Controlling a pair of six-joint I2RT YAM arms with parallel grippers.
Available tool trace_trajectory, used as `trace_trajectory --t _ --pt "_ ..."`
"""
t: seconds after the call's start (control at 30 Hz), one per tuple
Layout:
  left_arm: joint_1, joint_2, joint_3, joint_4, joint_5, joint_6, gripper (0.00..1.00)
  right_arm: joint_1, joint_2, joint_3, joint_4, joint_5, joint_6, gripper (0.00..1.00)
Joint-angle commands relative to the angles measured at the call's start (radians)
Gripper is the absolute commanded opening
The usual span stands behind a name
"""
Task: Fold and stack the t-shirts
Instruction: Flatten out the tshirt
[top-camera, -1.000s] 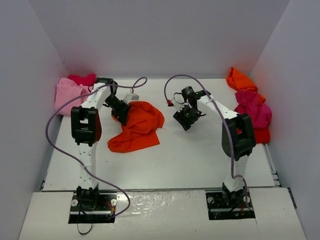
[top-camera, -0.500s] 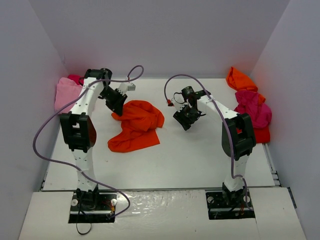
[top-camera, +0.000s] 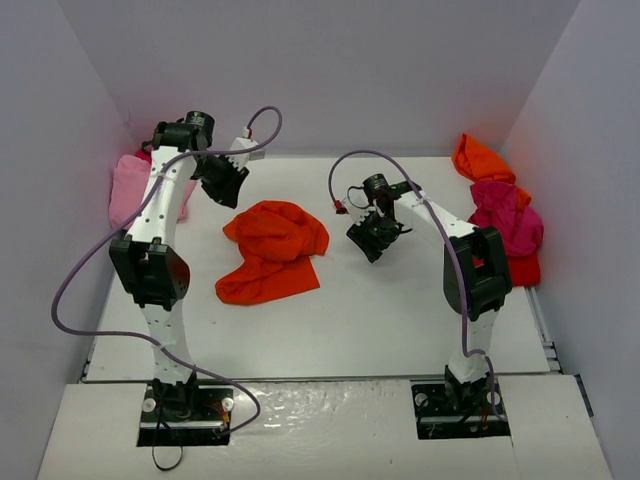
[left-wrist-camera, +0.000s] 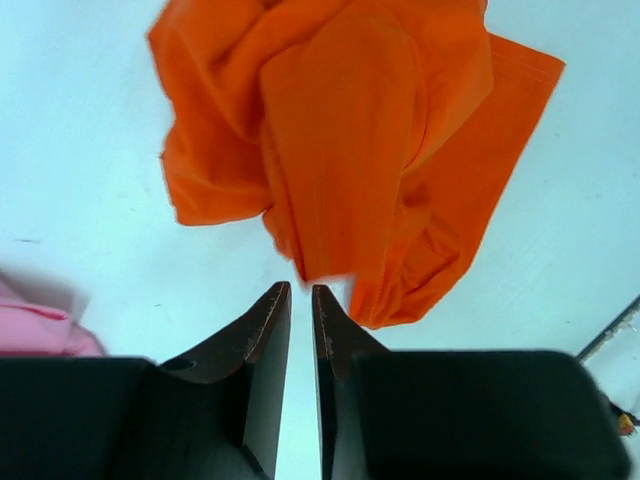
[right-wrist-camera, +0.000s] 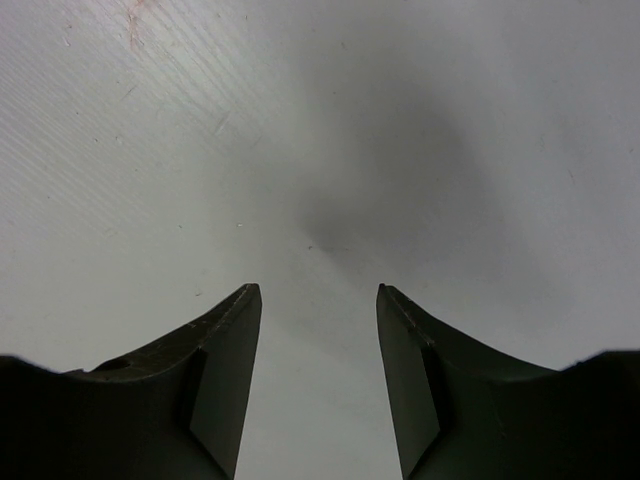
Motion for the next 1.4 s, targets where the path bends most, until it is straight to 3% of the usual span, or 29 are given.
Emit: trace_trajectory --t 0.0,0.1,0.2,0.27,0.4,0.53,0.8,1.37 --pt "-0.017 -0.039 0.192 -0.143 -0.069 -0.022 0.13 0.007 -0.034 0.002 -0.006 -0.014 -0.001 0.47" --pt "-0.020 -0.046 0.244 -0.155 -0.075 -0.026 0.09 0.008 -0.028 0.004 -0.006 -0.017 -0.001 0.47" --pt "-0.027 -0.052 0.169 -0.144 -0.051 -0.009 0.09 0.010 -0.025 0.005 -0.006 -0.020 -0.002 0.47" --pt "-0.027 -0.051 0.103 -0.106 -0.034 -0.012 0.13 0.011 -0.024 0.004 -0.005 -0.022 -0.001 0.48" --pt "-0.026 -0.016 0.049 -0.093 0.010 -0.009 0.33 0.012 -0.026 -0.006 -0.006 -0.008 -0.006 0.47" --pt "-0.023 0.022 0.019 -0.110 0.038 0.008 0.41 0.010 -0.028 -0.013 -0.004 0.000 -0.016 0.47" --pt "0.011 0.067 -0.064 -0.089 0.034 0.012 0.41 0.010 -0.013 -0.012 -0.001 -0.001 -0.016 0.47" --pt "0.026 0.147 -0.092 -0.109 0.030 0.014 0.41 0.009 -0.016 -0.033 0.013 0.002 -0.011 0.47"
